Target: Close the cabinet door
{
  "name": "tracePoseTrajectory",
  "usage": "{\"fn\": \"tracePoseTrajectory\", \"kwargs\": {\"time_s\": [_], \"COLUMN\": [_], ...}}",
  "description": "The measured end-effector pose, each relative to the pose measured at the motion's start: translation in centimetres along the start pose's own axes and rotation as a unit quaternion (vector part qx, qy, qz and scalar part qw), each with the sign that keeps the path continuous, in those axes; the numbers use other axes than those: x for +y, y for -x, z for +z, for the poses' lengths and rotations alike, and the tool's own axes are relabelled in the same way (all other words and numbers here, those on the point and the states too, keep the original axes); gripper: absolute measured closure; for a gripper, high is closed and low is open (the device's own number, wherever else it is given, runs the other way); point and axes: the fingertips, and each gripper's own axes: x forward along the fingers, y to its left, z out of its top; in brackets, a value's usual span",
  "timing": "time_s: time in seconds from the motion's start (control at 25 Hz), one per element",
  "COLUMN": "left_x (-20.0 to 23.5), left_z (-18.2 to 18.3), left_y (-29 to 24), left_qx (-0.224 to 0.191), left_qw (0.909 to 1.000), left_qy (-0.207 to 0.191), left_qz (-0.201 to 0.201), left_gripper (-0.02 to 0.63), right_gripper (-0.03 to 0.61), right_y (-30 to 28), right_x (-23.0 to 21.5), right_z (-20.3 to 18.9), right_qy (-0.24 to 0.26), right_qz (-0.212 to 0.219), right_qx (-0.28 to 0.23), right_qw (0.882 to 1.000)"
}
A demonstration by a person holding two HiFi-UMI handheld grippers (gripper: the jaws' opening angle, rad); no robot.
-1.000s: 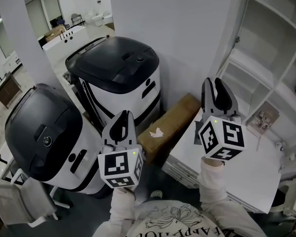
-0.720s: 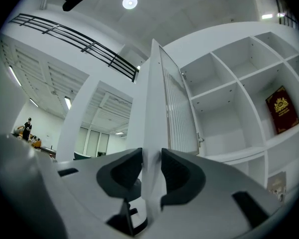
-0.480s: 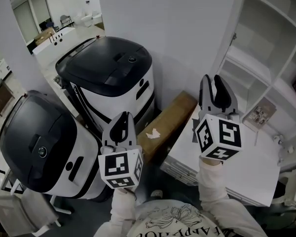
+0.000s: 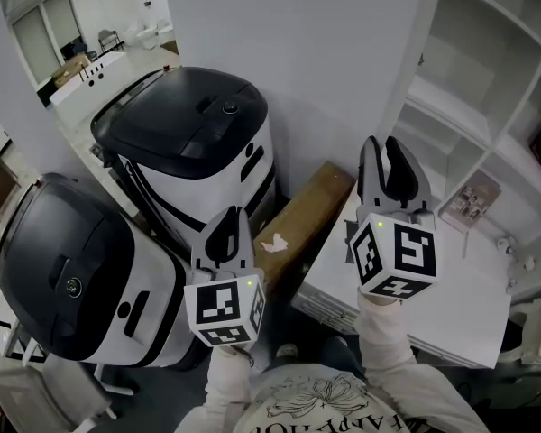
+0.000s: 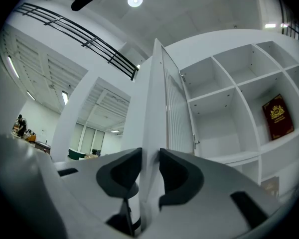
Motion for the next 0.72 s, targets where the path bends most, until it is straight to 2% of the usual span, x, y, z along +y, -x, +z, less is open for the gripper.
{"fn": "tracePoseTrajectory", "kwargs": {"time_s": [0.36, 0.72], "left_x": [-2.9, -8.0], "left_z": [0.1, 0.3], "left_y": [-0.9, -2.4], "left_qx": [0.001, 0.002], "left_qw": [0.9996, 0.997], "left_qy": [-0.001, -0.006], "left_qz": [-0.029, -0.077], "left_gripper": [0.589, 0.589], "right_gripper": [0.477, 0.492], "right_y": [1.4, 3.6], "right_x": [-1.7, -4.8], "right_z": [0.0, 0.3], "right_qy": [-0.013, -0.011], "right_qz": [0.006, -0.002], "right_qx": [0.001, -0.002], "right_qw": [1.0, 1.0]}}
